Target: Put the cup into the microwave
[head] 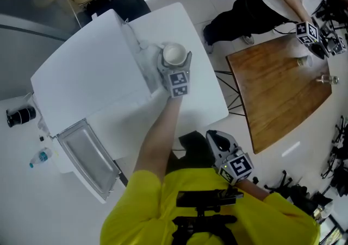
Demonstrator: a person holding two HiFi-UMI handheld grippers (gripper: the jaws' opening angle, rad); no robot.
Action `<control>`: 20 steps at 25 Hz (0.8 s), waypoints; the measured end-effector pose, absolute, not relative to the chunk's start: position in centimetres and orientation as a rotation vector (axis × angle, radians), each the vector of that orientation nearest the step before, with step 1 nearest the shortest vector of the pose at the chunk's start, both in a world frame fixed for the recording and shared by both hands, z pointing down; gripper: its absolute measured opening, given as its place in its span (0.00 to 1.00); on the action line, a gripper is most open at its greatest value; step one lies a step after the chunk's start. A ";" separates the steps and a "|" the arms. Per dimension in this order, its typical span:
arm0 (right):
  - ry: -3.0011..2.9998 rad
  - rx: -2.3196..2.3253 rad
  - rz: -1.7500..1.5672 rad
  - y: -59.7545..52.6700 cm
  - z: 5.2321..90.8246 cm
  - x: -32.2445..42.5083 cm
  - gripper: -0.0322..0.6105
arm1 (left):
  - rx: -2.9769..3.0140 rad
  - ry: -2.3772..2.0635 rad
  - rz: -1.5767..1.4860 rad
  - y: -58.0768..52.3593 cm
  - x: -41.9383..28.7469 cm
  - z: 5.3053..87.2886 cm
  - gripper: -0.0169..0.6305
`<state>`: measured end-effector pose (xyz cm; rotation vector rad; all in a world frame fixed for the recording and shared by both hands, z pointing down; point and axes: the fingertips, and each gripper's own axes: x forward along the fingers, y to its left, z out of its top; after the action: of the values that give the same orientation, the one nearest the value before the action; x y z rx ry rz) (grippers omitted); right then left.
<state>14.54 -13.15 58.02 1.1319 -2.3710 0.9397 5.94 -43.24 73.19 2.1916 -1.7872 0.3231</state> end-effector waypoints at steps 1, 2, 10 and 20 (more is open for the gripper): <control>-2.367 1.140 0.938 -13.3 58.1 14.8 0.06 | 2.194 -1.788 0.331 -43.3 5.9 73.2 0.74; -2.365 1.155 0.931 -13.6 58.1 15.2 0.06 | 2.196 -1.784 0.332 -43.3 5.9 73.1 0.74; -2.365 1.256 0.786 -17.9 57.0 18.5 0.06 | 2.305 -1.611 0.287 -34.6 9.6 71.6 0.74; -2.480 1.016 0.701 -17.5 57.2 10.7 0.06 | 2.239 -1.632 0.227 -14.6 2.2 65.3 0.73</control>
<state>10.73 -17.52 57.24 1.0157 -2.4799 0.7014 2.23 -14.60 65.25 2.2386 -1.6320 0.2267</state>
